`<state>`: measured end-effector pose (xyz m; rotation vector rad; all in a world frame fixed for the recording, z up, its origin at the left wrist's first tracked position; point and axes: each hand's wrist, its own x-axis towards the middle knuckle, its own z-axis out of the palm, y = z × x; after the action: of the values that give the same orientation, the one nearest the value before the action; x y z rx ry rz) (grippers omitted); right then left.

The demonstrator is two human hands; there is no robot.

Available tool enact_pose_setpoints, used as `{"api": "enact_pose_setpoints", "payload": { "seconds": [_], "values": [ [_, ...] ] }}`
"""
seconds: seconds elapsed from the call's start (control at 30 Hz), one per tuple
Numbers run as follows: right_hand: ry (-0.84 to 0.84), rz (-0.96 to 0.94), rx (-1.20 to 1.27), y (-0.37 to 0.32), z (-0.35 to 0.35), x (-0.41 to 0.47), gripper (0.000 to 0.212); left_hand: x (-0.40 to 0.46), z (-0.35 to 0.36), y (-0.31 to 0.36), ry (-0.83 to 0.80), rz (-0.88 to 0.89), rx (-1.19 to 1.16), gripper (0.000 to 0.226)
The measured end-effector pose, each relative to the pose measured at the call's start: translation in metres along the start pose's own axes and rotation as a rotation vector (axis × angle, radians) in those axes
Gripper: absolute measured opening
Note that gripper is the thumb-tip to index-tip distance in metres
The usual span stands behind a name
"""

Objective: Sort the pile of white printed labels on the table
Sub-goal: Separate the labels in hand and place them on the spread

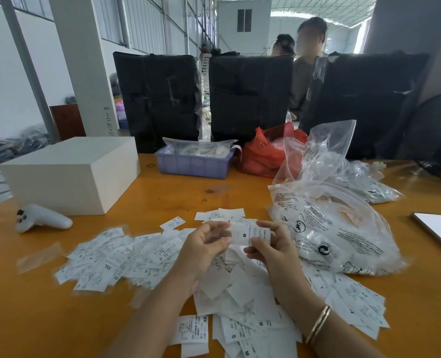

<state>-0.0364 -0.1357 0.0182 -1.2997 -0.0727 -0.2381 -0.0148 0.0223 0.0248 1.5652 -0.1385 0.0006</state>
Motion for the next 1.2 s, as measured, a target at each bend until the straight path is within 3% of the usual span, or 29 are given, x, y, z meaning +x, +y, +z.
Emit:
{"api": "enact_pose_setpoints", "payload": {
  "seconds": [0.13, 0.4, 0.6, 0.8, 1.03, 1.2],
  "values": [
    [-0.070, 0.014, -0.134, 0.002, 0.003, -0.002, 0.026, -0.001, 0.001, 0.002, -0.007, -0.026, -0.003, 0.021],
    [-0.046, -0.009, -0.302, 0.005, 0.007, -0.001, 0.039, -0.003, 0.002, 0.002, -0.054, -0.016, 0.046, 0.019],
    [0.041, -0.013, -0.258, 0.004, 0.002, 0.001, 0.006, -0.001, 0.000, 0.002, 0.051, -0.024, 0.022, 0.018],
    [0.013, -0.018, -0.325, 0.003, 0.005, -0.001, 0.005, -0.002, 0.003, 0.001, -0.002, -0.029, 0.063, 0.021],
    [-0.081, -0.111, -0.557, 0.006, 0.007, -0.007, 0.016, 0.001, -0.002, -0.001, 0.006, 0.077, 0.182, 0.017],
    [-0.029, -0.224, -0.630, -0.004, 0.009, -0.006, 0.028, 0.007, -0.014, 0.003, 0.187, 0.092, 0.300, 0.017]
  ]
}}
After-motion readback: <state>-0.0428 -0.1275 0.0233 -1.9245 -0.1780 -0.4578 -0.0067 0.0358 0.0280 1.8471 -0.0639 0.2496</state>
